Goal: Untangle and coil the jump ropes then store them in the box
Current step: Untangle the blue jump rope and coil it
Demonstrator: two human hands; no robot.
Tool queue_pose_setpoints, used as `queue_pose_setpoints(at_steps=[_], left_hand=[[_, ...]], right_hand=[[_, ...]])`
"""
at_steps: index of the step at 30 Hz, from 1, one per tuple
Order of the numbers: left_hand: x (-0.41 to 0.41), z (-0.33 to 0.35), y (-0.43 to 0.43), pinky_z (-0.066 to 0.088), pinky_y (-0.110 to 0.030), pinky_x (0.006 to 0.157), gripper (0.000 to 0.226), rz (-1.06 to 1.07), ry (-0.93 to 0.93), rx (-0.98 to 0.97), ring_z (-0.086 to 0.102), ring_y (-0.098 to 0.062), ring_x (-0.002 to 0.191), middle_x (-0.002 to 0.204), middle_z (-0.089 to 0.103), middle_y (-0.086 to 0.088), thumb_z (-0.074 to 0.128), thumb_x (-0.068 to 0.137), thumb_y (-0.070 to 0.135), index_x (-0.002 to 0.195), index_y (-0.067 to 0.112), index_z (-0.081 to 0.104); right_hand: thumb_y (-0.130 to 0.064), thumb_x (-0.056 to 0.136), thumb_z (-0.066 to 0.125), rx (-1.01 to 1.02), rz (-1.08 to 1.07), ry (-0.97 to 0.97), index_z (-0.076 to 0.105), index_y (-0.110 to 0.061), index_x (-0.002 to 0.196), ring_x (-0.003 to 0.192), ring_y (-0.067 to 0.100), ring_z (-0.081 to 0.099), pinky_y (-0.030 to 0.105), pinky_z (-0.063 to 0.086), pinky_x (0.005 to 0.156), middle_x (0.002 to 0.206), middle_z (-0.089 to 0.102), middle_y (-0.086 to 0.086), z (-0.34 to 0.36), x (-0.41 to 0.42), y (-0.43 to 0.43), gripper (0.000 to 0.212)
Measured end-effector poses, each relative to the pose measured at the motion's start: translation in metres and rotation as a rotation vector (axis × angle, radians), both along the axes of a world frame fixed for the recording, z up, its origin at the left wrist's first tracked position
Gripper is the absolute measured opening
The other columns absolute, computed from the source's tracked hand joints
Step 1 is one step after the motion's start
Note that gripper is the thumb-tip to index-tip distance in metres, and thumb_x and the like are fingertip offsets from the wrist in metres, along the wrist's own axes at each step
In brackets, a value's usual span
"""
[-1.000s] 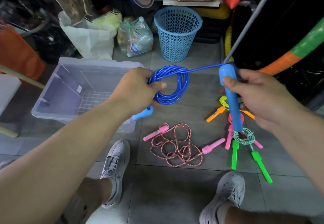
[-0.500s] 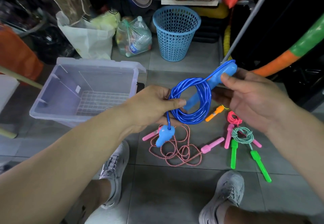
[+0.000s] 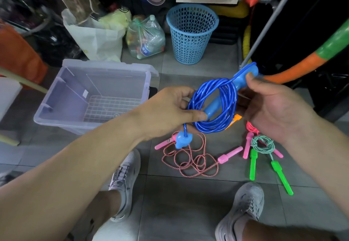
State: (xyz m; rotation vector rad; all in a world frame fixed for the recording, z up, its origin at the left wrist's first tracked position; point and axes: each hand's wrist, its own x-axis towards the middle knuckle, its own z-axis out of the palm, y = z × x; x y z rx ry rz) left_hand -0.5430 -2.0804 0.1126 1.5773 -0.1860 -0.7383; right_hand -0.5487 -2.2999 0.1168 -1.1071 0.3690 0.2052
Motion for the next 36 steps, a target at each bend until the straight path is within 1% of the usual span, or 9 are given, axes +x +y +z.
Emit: queue_pose_setpoints(at_steps=[4, 7, 10, 15, 21, 24, 30, 34, 36], left_hand=[[0.004, 0.001, 0.006, 0.062, -0.037, 0.078, 0.028, -0.106, -0.034, 0.061, 0.074, -0.036, 0.089, 0.094, 0.073, -0.016, 0.069, 0.087, -0.006, 0.111, 0.007, 0.062], [0.006, 0.003, 0.010, 0.061, -0.042, 0.085, 0.033, -0.154, -0.046, 0.105, 0.069, -0.046, 0.095, 0.102, 0.070, -0.027, 0.072, 0.084, -0.006, 0.114, 0.000, 0.060], [0.005, 0.003, 0.011, 0.058, -0.052, 0.090, 0.033, -0.154, -0.075, 0.141, 0.069, -0.047, 0.097, 0.102, 0.071, -0.026, 0.074, 0.083, -0.007, 0.112, 0.002, 0.061], [0.005, 0.001, 0.010, 0.054, -0.063, 0.087, 0.033, -0.135, -0.168, 0.207, 0.068, -0.049, 0.093, 0.096, 0.073, -0.023, 0.079, 0.078, 0.003, 0.106, 0.008, 0.063], [0.003, 0.004, 0.009, 0.054, -0.061, 0.083, 0.033, -0.135, -0.251, 0.241, 0.067, -0.044, 0.088, 0.090, 0.073, -0.014, 0.078, 0.074, 0.012, 0.102, 0.017, 0.063], [0.003, 0.003, 0.009, 0.054, -0.062, 0.085, 0.035, -0.112, -0.218, 0.238, 0.068, -0.043, 0.090, 0.090, 0.073, -0.015, 0.079, 0.073, 0.010, 0.103, 0.016, 0.063], [0.000, 0.002, 0.006, 0.058, -0.049, 0.082, 0.035, -0.128, -0.232, 0.174, 0.071, -0.033, 0.081, 0.088, 0.074, -0.007, 0.077, 0.080, -0.005, 0.104, 0.016, 0.061], [0.003, 0.003, 0.006, 0.057, -0.054, 0.089, 0.034, -0.104, -0.234, 0.165, 0.072, -0.033, 0.090, 0.091, 0.075, -0.005, 0.075, 0.076, -0.002, 0.103, 0.014, 0.061], [0.004, 0.004, 0.007, 0.058, -0.052, 0.088, 0.034, -0.124, -0.185, 0.162, 0.073, -0.036, 0.092, 0.093, 0.076, -0.011, 0.078, 0.077, -0.003, 0.103, 0.013, 0.062]], right_hand=[[-0.020, 0.094, 0.056, 0.019, 0.050, 0.021, 0.053, -0.011, 0.115, 0.080, 0.023, 0.066, 0.039, 0.055, 0.079, 0.086, 0.068, 0.005, -0.004, 0.002, 0.000, 0.022], [-0.018, 0.093, 0.054, 0.044, 0.181, 0.007, 0.057, -0.016, 0.116, 0.077, 0.022, 0.068, 0.039, 0.055, 0.079, 0.084, 0.071, 0.004, 0.000, 0.001, -0.004, 0.023], [-0.012, 0.096, 0.051, 0.053, 0.147, -0.030, 0.061, -0.024, 0.116, 0.071, 0.020, 0.068, 0.037, 0.056, 0.074, 0.085, 0.072, 0.000, -0.002, 0.000, -0.003, 0.026], [-0.009, 0.097, 0.052, 0.036, 0.035, -0.084, 0.060, -0.019, 0.117, 0.078, 0.024, 0.069, 0.036, 0.058, 0.067, 0.089, 0.072, 0.005, -0.006, -0.005, 0.003, 0.024], [-0.010, 0.098, 0.051, 0.031, 0.027, -0.107, 0.060, -0.018, 0.120, 0.081, 0.025, 0.069, 0.037, 0.058, 0.071, 0.089, 0.071, 0.006, -0.004, -0.009, 0.002, 0.025], [-0.010, 0.096, 0.053, 0.036, 0.031, -0.117, 0.059, -0.018, 0.123, 0.081, 0.024, 0.070, 0.036, 0.059, 0.072, 0.088, 0.073, 0.005, -0.002, -0.010, 0.003, 0.029], [-0.015, 0.097, 0.053, -0.004, 0.000, -0.034, 0.066, -0.019, 0.103, 0.077, 0.021, 0.065, 0.039, 0.057, 0.076, 0.085, 0.070, 0.002, -0.003, -0.006, 0.001, 0.015], [-0.016, 0.096, 0.053, 0.058, 0.028, -0.007, 0.061, -0.013, 0.114, 0.074, 0.022, 0.068, 0.035, 0.061, 0.067, 0.081, 0.070, 0.003, -0.003, -0.009, 0.009, 0.019], [-0.014, 0.099, 0.047, 0.030, 0.087, 0.001, 0.059, -0.013, 0.121, 0.071, 0.023, 0.067, 0.038, 0.058, 0.073, 0.080, 0.069, 0.002, -0.002, -0.010, 0.010, 0.025]])
